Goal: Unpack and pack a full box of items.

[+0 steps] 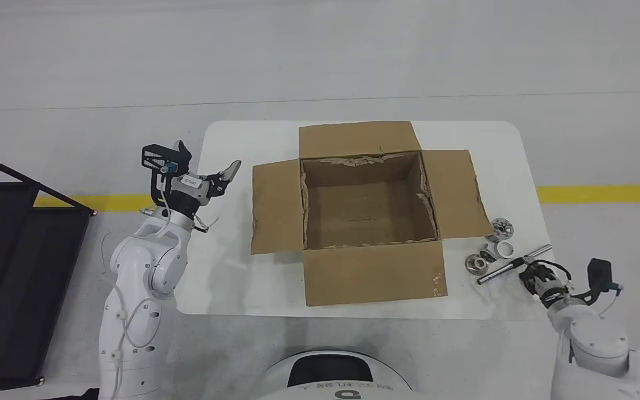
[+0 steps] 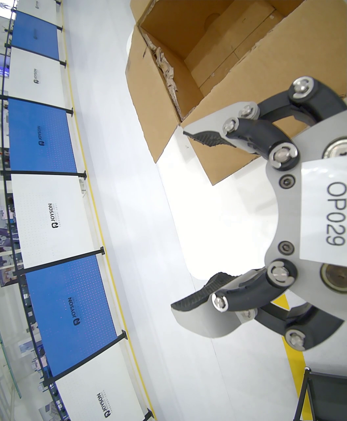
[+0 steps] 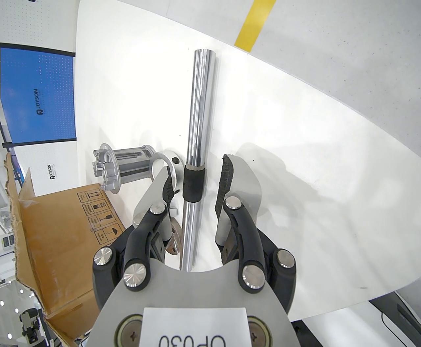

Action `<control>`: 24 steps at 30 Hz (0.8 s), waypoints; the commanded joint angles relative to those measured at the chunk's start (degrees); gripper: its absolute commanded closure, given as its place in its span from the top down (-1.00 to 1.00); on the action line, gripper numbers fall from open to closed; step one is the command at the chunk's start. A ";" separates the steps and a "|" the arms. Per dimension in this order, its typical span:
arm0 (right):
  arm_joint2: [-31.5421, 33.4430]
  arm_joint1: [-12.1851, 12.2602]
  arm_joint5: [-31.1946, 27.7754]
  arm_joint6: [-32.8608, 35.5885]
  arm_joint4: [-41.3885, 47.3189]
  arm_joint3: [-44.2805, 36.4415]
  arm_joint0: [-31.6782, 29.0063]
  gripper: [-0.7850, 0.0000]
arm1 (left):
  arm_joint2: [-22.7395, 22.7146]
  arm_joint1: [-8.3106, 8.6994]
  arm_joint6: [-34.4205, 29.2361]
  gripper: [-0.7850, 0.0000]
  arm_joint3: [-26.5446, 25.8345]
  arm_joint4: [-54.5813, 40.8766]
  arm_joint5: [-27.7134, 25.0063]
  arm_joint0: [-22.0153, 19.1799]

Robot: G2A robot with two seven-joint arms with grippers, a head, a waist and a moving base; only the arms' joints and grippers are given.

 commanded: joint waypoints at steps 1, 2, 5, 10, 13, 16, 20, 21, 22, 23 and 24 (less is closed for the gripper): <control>0.34 -0.03 -0.09 -0.79 1.17 -0.40 -0.42 -0.12 | 0.00 0.00 0.00 1.00 0.00 0.00 0.00 0.00; 0.57 -0.08 -0.29 -1.28 2.00 -0.84 -0.85 -0.07 | 0.00 0.00 0.00 1.00 0.00 0.00 0.00 0.00; 1.33 -0.48 -0.82 -3.26 5.67 -3.25 -2.94 1.00 | 0.00 0.00 0.00 1.00 0.00 0.00 0.00 0.00; 1.33 -0.48 -0.82 -3.26 5.67 -3.25 -2.94 1.00 | 0.00 0.00 0.00 1.00 0.00 0.00 0.00 0.00; 1.33 -0.48 -0.82 -3.26 5.67 -3.25 -2.94 1.00 | 0.00 0.00 0.00 1.00 0.00 0.00 0.00 0.00; 1.33 -0.48 -0.82 -3.26 5.67 -3.25 -2.94 1.00 | 0.00 0.00 0.00 1.00 0.00 0.00 0.00 0.00; 1.33 -0.48 -0.82 -3.26 5.67 -3.25 -2.94 1.00 | 0.00 0.00 0.00 1.00 0.00 0.00 0.00 0.00; 1.33 -0.48 -0.82 -3.26 5.67 -3.25 -2.94 1.00 | 0.00 0.00 0.00 1.00 0.00 0.00 0.00 0.00; 1.33 -0.48 -0.82 -3.26 5.67 -3.25 -2.94 1.00 | 0.00 0.00 0.00 1.00 0.00 0.00 0.00 0.00; 1.33 -0.48 -0.82 -3.26 5.67 -3.25 -2.94 1.00 | 0.00 0.00 0.00 1.00 0.00 0.00 0.00 0.00; 1.33 -0.48 -0.82 -3.26 5.67 -3.25 -2.94 1.00 | 0.00 0.00 0.00 1.00 0.00 0.00 0.00 0.00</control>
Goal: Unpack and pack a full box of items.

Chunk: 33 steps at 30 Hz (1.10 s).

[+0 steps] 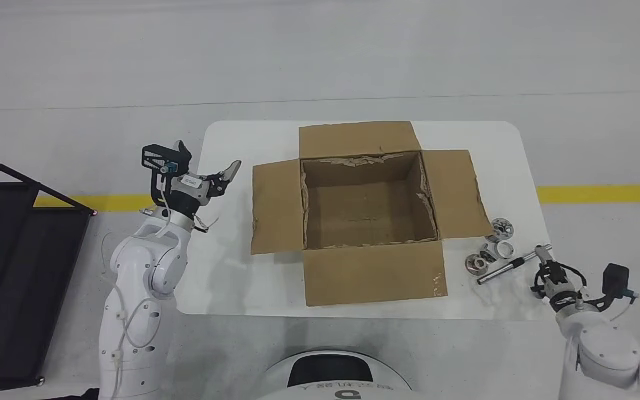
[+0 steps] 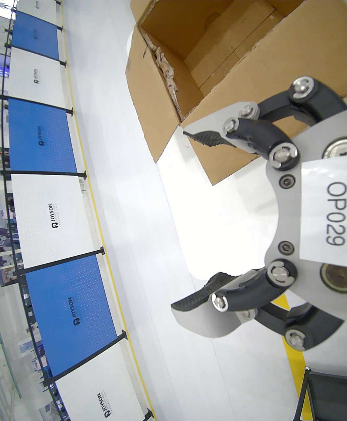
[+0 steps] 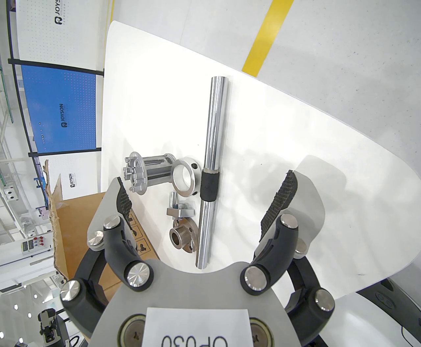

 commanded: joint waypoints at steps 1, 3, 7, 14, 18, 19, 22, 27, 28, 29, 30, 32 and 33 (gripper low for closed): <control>0.16 0.01 -0.08 -0.23 0.29 0.01 0.04 1.00 | 0.00 0.00 0.00 1.00 0.00 0.00 0.00 0.00; 1.24 0.11 -0.38 -0.89 0.81 -0.68 -0.37 1.00 | 0.00 0.00 0.00 1.00 0.00 0.00 0.00 0.00; 0.99 -0.24 1.35 -7.12 -2.76 -4.28 -2.66 0.56 | 0.00 0.00 0.00 1.00 0.00 0.00 0.00 0.00; -6.96 -1.04 12.79 -14.05 -20.04 -13.48 -7.71 -0.01 | 0.00 0.00 0.00 1.00 0.00 0.00 0.00 0.00; -10.86 -1.18 17.36 -13.30 -26.00 -15.55 -8.04 0.03 | 0.00 0.00 0.00 1.00 0.00 0.00 0.00 0.00; -11.68 -1.15 18.31 -12.55 -27.55 -15.77 -7.97 0.01 | 0.00 0.00 0.00 1.00 0.00 0.00 0.00 0.00; -13.71 -0.93 20.15 -8.78 -31.08 -15.79 -6.81 -0.02 | 0.00 0.00 0.00 1.00 0.00 0.00 0.00 0.00; -15.24 -0.51 21.82 -4.05 -35.05 -14.57 -4.05 0.04 | 0.00 0.00 0.00 1.00 0.00 0.00 0.00 0.00; -15.44 -0.48 22.07 -3.74 -35.49 -14.38 -3.67 0.04 | 0.00 0.00 0.00 1.00 0.00 0.00 0.00 0.00; -15.69 -0.46 22.31 -3.54 -36.04 -14.15 -3.34 0.01 | 0.00 0.00 0.00 1.00 0.00 0.00 0.00 0.00; -15.93 -0.44 22.54 -3.40 -36.52 -13.94 -3.05 0.00 | 0.00 0.00 0.00 1.00 0.00 0.00 0.00 0.00; -16.48 -0.41 22.90 -3.14 -37.45 -13.50 -2.50 0.00 | 0.00 0.00 0.00 1.00 0.00 0.00 0.00 0.00; -16.77 -0.40 23.08 -3.11 -38.02 -13.26 -2.24 -0.02 | 0.00 0.00 0.00 1.00 0.00 0.00 0.00 0.00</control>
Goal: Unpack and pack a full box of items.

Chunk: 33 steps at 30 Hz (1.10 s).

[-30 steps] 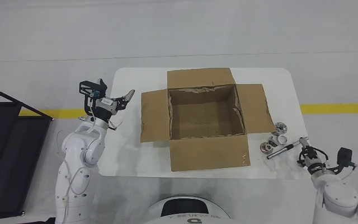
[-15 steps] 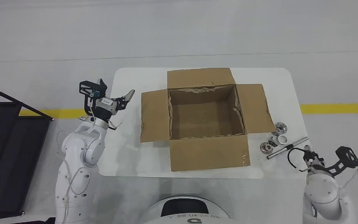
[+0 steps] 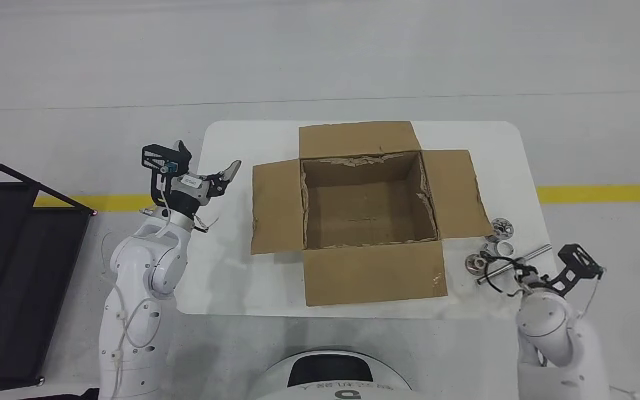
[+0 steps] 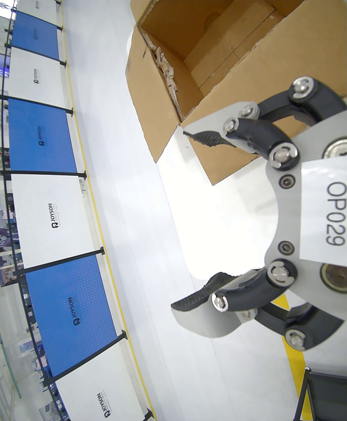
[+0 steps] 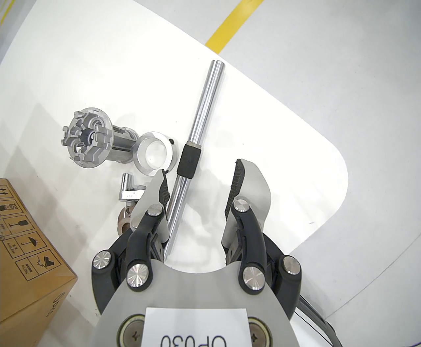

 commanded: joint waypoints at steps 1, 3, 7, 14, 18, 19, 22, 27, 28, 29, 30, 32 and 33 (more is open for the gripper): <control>-0.66 0.01 0.44 0.03 -1.07 0.55 0.59 -0.05 | 0.00 0.00 0.00 1.00 0.00 0.00 0.00 0.00; -1.47 0.00 1.16 -0.18 -2.29 1.05 1.21 -0.07 | 0.00 0.00 0.00 1.00 0.00 0.00 0.00 0.00; -3.05 -0.06 2.60 -0.11 -4.14 2.09 2.58 -0.07 | 0.00 0.00 0.00 1.00 0.00 0.00 0.00 0.00; -4.16 -0.01 5.02 0.56 -7.06 4.53 5.30 -0.05 | 0.00 0.00 0.00 1.00 0.00 0.00 0.00 0.00; -4.10 0.02 5.59 1.15 -7.57 5.37 6.34 -0.07 | 0.00 0.00 0.00 1.00 0.00 0.00 0.00 0.00; -4.03 0.03 5.63 1.34 -7.71 5.49 6.51 -0.07 | 0.00 0.00 0.00 1.00 0.00 0.00 0.00 0.00; -4.01 0.07 5.86 1.86 -8.34 6.03 7.05 -0.11 | 0.00 0.00 0.00 1.00 0.00 0.00 0.00 0.00; -4.37 0.08 6.54 2.40 -9.42 7.20 8.05 -0.15 | 0.00 0.00 0.00 1.00 0.00 0.00 0.00 0.00; -4.43 0.08 6.63 2.54 -9.62 7.40 8.21 -0.15 | 0.00 0.00 0.00 1.00 0.00 0.00 0.00 0.00; -4.49 0.08 6.74 2.64 -9.80 7.58 8.38 -0.17 | 0.00 0.00 0.00 1.00 0.00 0.00 0.00 0.00; -4.56 0.07 6.83 2.72 -9.95 7.75 8.54 -0.18 | 0.00 0.00 0.00 1.00 0.00 0.00 0.00 0.00; -4.76 0.06 7.14 2.82 -10.39 8.15 8.94 -0.20 | 0.00 0.00 0.00 1.00 0.00 0.00 0.00 0.00; -4.91 0.05 7.35 2.84 -10.71 8.41 9.18 -0.23 | 0.00 0.00 0.00 1.00 0.00 0.00 0.00 0.00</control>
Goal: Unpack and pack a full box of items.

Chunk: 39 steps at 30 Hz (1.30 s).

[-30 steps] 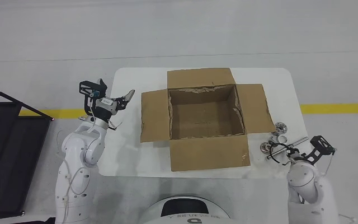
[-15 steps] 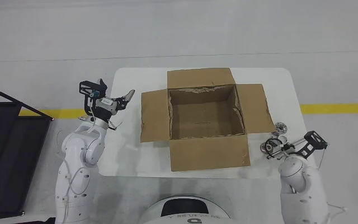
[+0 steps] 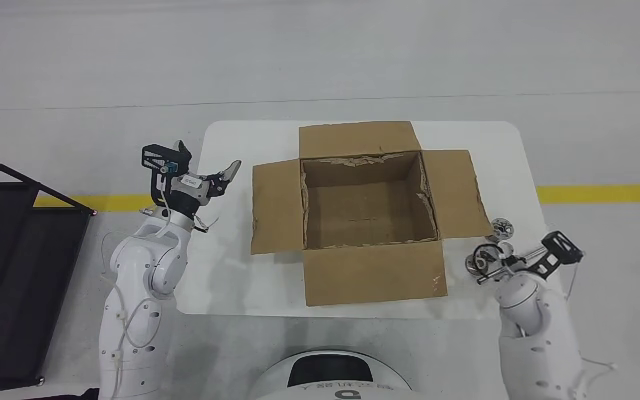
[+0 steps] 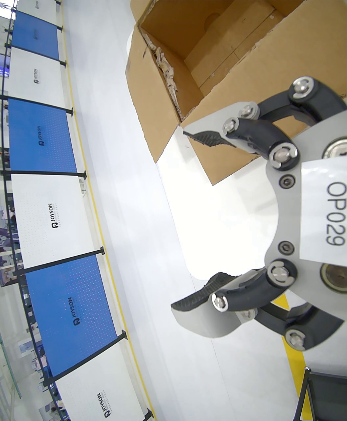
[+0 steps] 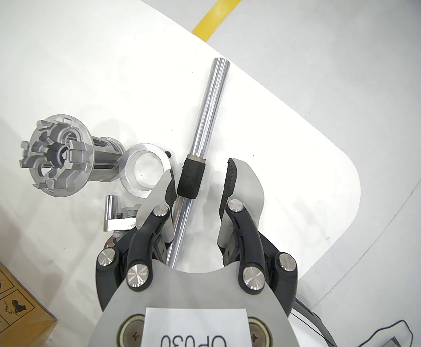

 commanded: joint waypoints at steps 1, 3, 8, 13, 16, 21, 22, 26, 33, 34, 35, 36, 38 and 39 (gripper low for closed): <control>-0.28 -0.02 0.40 0.09 -0.53 0.49 0.50 -0.25 | 0.00 0.00 0.00 1.00 0.00 0.00 0.00 0.00; -0.45 -0.04 0.75 0.11 -0.88 0.89 0.92 -0.25 | 0.00 0.00 0.00 1.00 0.00 0.00 0.00 0.00; -0.72 -0.07 1.33 0.19 -1.77 1.81 1.85 -0.33 | 0.00 0.00 0.00 1.00 0.00 0.00 0.00 0.00; -0.91 -0.08 1.69 0.38 -2.61 2.72 2.71 -0.39 | 0.00 0.00 0.00 1.00 0.00 0.00 0.00 0.00; -1.06 -0.07 1.87 0.68 -3.25 3.59 3.45 -0.42 | 0.00 0.00 0.00 1.00 0.00 0.00 0.00 0.00; -1.52 -0.03 2.34 1.32 -4.87 5.41 5.16 -0.49 | 0.00 0.00 0.00 1.00 0.00 0.00 0.00 0.00; -1.61 -0.02 2.41 1.45 -5.17 5.70 5.45 -0.57 | 0.00 0.00 0.00 1.00 0.00 0.00 0.00 0.00; -1.68 0.03 2.00 2.20 -6.02 6.35 5.98 -1.00 | 0.00 0.00 0.00 1.00 0.00 0.00 0.00 0.00; 1.76 0.18 -1.28 2.53 -2.96 3.57 3.71 -1.00 | 0.00 0.00 0.00 1.00 0.00 0.00 0.00 0.00; 2.68 0.19 -2.19 2.41 -1.67 2.55 2.97 -1.00 | 0.00 0.00 0.00 1.00 0.00 0.00 0.00 0.00; 3.77 0.18 -3.33 2.23 0.00 1.42 2.08 -1.00 | 0.00 0.00 0.00 1.00 0.00 0.00 0.00 0.00; 4.88 0.17 -4.73 2.03 1.86 0.26 1.16 -1.00 | 0.00 0.00 0.00 1.00 0.00 0.00 0.00 0.00; 7.19 0.15 -7.46 1.77 5.67 -1.49 -0.72 -1.00 | 0.00 0.00 0.00 1.00 0.00 0.00 0.00 0.00; 8.31 0.13 -8.67 1.77 7.57 -2.17 -1.52 -1.00 | 0.00 0.00 0.00 1.00 0.00 0.00 0.00 0.00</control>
